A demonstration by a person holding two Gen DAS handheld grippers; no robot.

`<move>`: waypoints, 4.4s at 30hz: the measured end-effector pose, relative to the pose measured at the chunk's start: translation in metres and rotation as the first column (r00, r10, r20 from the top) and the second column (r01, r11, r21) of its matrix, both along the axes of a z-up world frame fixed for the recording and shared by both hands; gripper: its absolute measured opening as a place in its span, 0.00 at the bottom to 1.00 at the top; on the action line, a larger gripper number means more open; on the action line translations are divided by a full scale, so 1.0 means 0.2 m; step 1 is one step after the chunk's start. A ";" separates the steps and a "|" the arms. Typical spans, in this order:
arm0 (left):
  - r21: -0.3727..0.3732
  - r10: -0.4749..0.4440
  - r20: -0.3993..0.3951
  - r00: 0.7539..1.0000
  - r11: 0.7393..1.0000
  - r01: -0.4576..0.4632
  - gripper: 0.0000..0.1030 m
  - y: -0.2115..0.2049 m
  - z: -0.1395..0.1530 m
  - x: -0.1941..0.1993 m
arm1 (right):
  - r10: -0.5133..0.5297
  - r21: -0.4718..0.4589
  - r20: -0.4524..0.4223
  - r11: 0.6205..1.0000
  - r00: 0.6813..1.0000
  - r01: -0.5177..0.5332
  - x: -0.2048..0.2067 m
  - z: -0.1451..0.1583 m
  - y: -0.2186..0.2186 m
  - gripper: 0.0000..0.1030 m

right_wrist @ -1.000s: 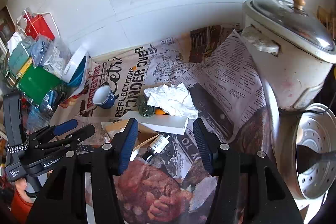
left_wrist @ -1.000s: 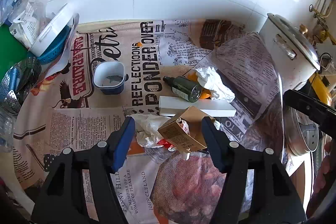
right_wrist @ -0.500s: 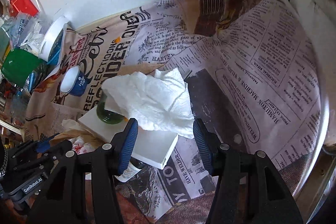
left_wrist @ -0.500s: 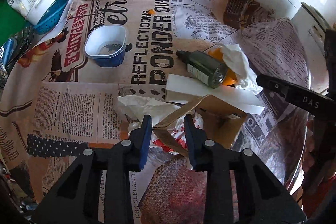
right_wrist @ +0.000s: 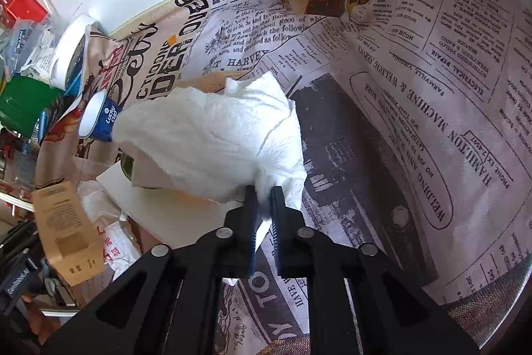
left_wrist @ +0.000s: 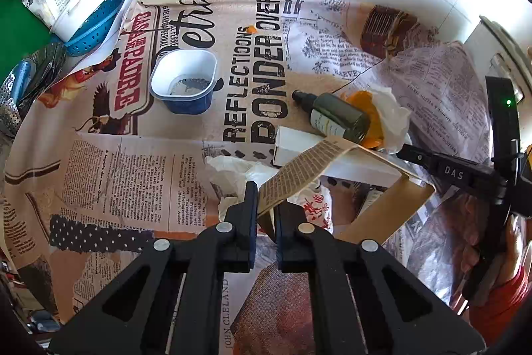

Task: Collect trash
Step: 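Grasp the white tissue with the right gripper while the left grasps the cardboard box, then carry the tissue and cardboard box down over the white bin with both grippers, then open both grippers to drop the tissue and cardboard into the bin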

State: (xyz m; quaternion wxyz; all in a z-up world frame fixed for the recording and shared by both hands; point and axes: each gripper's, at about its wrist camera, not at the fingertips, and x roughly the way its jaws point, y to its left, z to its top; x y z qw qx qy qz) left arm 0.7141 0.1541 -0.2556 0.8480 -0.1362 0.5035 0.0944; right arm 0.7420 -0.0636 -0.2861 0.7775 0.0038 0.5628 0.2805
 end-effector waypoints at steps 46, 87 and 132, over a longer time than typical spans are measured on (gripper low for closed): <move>0.068 -0.170 0.233 0.957 0.985 0.159 0.03 -0.24 0.52 -0.97 | -0.184 0.180 0.339 0.975 0.923 0.129 -1.34 0.79 -0.32 0.05; 0.016 -0.191 -0.116 0.975 0.981 0.194 0.00 -0.41 -1.15 -1.46 | -0.196 0.048 -0.008 0.979 0.981 0.196 -1.79 -0.69 -0.43 0.05; -0.090 -0.288 -0.297 0.910 0.958 0.274 0.32 -0.57 -2.36 -1.49 | -0.264 0.007 -0.156 0.963 0.952 0.268 -1.75 -1.64 -0.54 0.41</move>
